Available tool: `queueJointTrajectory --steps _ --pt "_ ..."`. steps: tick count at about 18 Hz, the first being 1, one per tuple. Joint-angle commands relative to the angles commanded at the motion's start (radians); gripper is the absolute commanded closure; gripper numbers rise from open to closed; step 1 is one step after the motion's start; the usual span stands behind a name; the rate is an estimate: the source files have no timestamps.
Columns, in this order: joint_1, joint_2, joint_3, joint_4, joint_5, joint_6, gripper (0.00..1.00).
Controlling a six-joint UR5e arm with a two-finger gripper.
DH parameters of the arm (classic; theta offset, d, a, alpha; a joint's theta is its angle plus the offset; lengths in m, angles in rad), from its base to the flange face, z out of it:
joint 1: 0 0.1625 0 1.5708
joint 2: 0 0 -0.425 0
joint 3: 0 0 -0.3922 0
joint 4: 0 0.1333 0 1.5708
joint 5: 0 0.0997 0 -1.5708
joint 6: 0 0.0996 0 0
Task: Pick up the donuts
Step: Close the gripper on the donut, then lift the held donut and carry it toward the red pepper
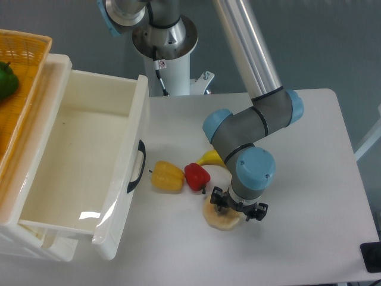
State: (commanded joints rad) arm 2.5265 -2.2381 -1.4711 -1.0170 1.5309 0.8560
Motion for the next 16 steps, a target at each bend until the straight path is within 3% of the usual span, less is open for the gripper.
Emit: queueJointTrajectory --steps 6,11,16 --pt "0.0 0.002 0.008 0.0 -0.003 0.0 0.8" --pt "0.005 0.021 0.017 -0.002 -0.041 0.018 0.82" --pt "-0.002 0.067 0.006 -0.008 -0.043 0.133 0.82"
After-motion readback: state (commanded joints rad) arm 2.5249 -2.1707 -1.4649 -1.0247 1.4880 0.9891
